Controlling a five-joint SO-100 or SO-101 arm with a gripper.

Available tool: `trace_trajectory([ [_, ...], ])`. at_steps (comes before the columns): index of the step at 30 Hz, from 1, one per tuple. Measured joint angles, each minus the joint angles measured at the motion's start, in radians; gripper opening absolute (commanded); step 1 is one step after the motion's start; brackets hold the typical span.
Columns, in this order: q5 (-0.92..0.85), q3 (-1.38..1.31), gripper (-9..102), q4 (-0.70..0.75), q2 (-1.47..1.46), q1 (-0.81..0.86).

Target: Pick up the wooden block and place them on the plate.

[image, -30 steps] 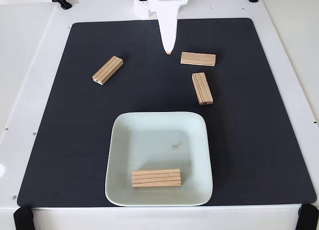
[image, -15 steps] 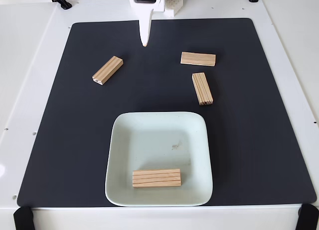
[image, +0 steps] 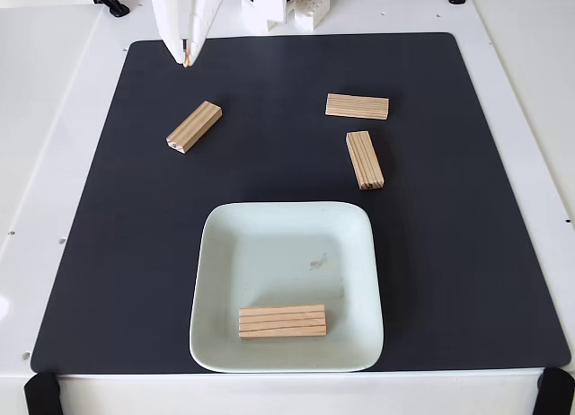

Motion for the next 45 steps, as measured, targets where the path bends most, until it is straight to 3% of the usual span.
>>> trace_trajectory([
  [3, 0.107, -0.190, 0, 0.129, -0.152, -0.006],
  [7, 0.173, -0.308, -1, 0.166, -0.314, -0.008],
  [11, 0.239, -0.318, -1, 0.176, -0.380, -0.008],
  [18, 0.595, -0.316, 0, 0.189, -0.383, 0.041],
  [27, 0.779, -0.236, 0, 0.212, -0.383, 0.147],
  [36, 0.793, -0.233, 35, 0.212, -0.383, 0.213],
  [45, 0.793, -0.149, 36, 0.109, -0.385, 0.183],
])
